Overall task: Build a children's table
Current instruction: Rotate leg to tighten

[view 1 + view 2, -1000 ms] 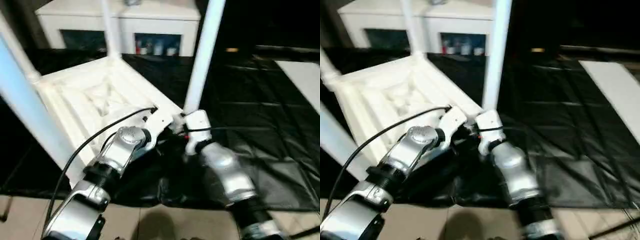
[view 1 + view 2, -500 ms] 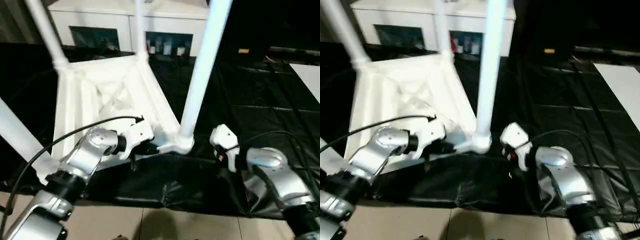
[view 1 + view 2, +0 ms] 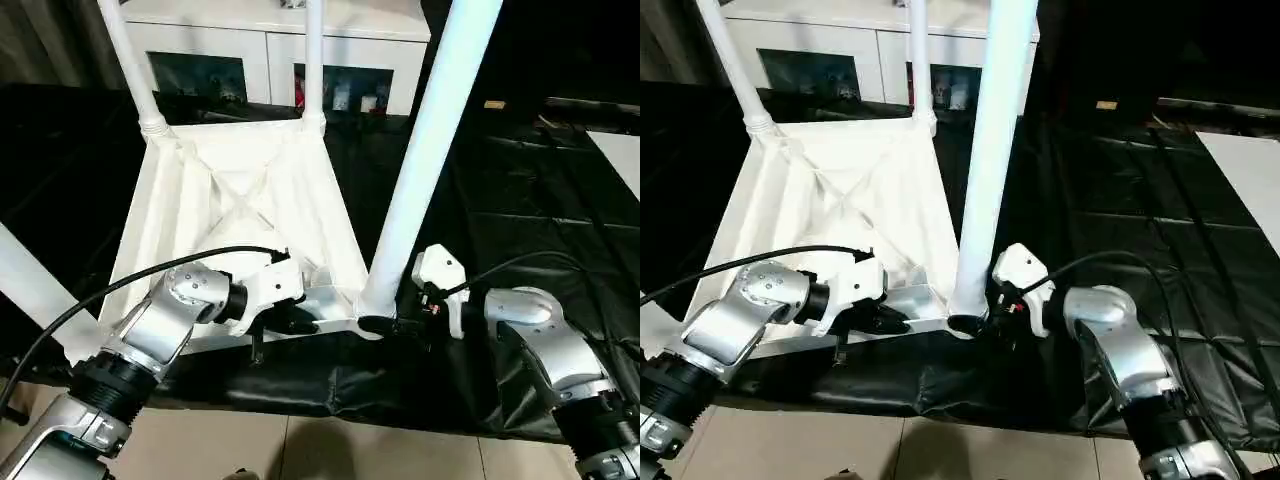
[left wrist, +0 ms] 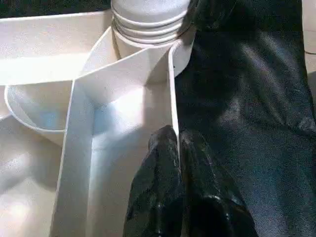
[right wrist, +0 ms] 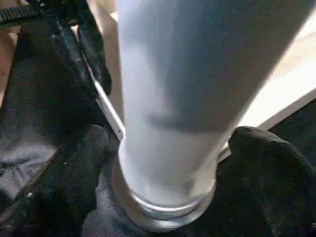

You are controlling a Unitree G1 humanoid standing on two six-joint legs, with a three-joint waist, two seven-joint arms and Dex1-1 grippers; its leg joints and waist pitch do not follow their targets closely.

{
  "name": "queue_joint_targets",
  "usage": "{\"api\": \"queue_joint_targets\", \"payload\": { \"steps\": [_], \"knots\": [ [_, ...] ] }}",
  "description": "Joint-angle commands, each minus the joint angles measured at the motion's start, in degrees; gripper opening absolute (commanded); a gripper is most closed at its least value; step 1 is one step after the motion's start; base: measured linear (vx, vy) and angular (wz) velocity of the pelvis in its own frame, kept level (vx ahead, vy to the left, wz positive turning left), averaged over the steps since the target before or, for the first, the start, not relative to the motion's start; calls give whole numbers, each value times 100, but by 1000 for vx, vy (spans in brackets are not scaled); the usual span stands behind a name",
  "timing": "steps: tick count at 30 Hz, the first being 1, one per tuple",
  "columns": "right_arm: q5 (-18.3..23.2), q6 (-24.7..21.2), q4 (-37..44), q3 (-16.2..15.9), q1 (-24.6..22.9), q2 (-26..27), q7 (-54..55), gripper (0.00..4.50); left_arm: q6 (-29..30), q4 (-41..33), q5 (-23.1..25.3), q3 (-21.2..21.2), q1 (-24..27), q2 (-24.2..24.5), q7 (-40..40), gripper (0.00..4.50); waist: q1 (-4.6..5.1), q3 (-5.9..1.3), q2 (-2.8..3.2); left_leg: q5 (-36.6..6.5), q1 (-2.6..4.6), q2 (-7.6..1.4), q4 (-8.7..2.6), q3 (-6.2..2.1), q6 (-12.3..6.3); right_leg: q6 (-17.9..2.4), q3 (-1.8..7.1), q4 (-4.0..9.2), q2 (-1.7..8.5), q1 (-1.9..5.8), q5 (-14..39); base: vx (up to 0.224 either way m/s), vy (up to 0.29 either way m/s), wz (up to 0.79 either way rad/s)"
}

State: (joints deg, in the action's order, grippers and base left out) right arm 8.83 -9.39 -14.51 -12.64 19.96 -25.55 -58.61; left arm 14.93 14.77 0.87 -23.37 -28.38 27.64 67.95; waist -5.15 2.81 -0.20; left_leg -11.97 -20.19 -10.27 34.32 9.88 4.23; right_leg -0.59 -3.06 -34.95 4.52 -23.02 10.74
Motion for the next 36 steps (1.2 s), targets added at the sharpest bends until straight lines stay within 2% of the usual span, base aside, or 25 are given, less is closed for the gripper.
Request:
{"api": "queue_joint_targets", "payload": {
  "steps": [1,4,5,9,16,25,26,29,30,31,32,33,34,35,36],
  "knots": [
    [31,-16,-36,21,59,-113,-135,393,63,-122,58,-260,104,28,193,0,26,-329,-19,-791,-3,-276,-438,-57,-378,-1419,261,352,366,306,737,0,0,0],
    [5,-11,-66,4,58,-162,-211,379,91,-147,67,-255,123,35,200,0,24,-333,-22,-754,-3,-275,-433,-56,-388,-1426,263,345,364,311,690,0,0,0],
    [1,-1,-87,4,65,-163,-214,359,95,-149,67,-256,125,38,199,0,25,-333,-24,-744,-5,-273,-431,-55,-390,-1430,263,347,364,311,684,0,0,0],
    [-12,23,-143,-5,87,-165,-230,338,107,-153,65,-259,124,41,196,0,26,-337,-29,-714,-5,-269,-423,-51,-418,-1449,258,344,361,309,691,0,0,0],
    [-22,66,-202,-26,126,-140,-284,275,120,-136,63,-253,113,43,194,0,23,-342,-32,-666,-2,-268,-413,-49,-449,-1459,256,335,357,307,648,0,0,0],
    [102,125,-273,25,109,-25,-347,270,165,-135,45,-280,128,53,257,0,24,-347,-28,-627,-7,-266,-408,-51,-468,-1492,253,325,359,315,580,0,0,0],
    [176,172,-373,130,78,128,-184,270,216,-72,78,-278,113,-6,159,0,32,-347,-29,-655,-6,-265,-409,-49,-462,-1495,254,328,357,314,608,0,0,0],
    [151,324,-699,324,85,468,403,270,297,157,181,-229,28,-221,-214,0,49,-326,-42,-762,-9,-266,-424,-45,-414,-1464,252,362,360,299,852,0,0,0],
    [99,407,-862,408,88,652,773,270,357,320,222,-170,-34,-385,-484,0,64,-299,-30,-1057,2,-255,-446,-47,-281,-1330,252,428,379,275,1469,0,0,0],
    [77,432,-945,455,73,785,1007,270,377,442,243,-129,-79,-510,-669,0,64,-299,-30,-1057,2,-255,-446,-47,-281,-1330,252,428,379,275,1469,0,0,0],
    [50,477,-1030,499,47,947,1270,270,390,604,274,-81,-142,-667,-904,0,70,-293,-66,-1197,24,-239,-454,-57,-143,-1124,252,490,386,270,1977,0,0,0],
    [7,497,-1111,566,16,1193,1706,270,419,851,292,15,-246,-905,-1262,0,63,-292,-62,-1206,22,-239,-464,-67,-118,-1068,247,496,388,275,2083,0,0,0],
    [-19,498,-1152,604,9,1317,1946,270,444,975,293,71,-301,-1024,-1442,0,80,-276,-55,-1290,32,-231,-471,-60,-89,-962,246,536,370,234,2289,0,0,0],
    [-34,499,-1175,625,6,1385,2078,270,457,1044,294,102,-331,-1088,-1541,0,73,-286,-51,-1334,39,-235,-471,-71,-72,-919,247,541,387,238,2369,0,0,0],
    [-140,595,-1304,731,33,1633,2654,270,479,1309,293,251,-458,-1330,-1977,0,81,-294,-50,-1296,19,-236,-485,-84,-43,-858,247,536,384,248,2373,0,0,0]
  ]
}}
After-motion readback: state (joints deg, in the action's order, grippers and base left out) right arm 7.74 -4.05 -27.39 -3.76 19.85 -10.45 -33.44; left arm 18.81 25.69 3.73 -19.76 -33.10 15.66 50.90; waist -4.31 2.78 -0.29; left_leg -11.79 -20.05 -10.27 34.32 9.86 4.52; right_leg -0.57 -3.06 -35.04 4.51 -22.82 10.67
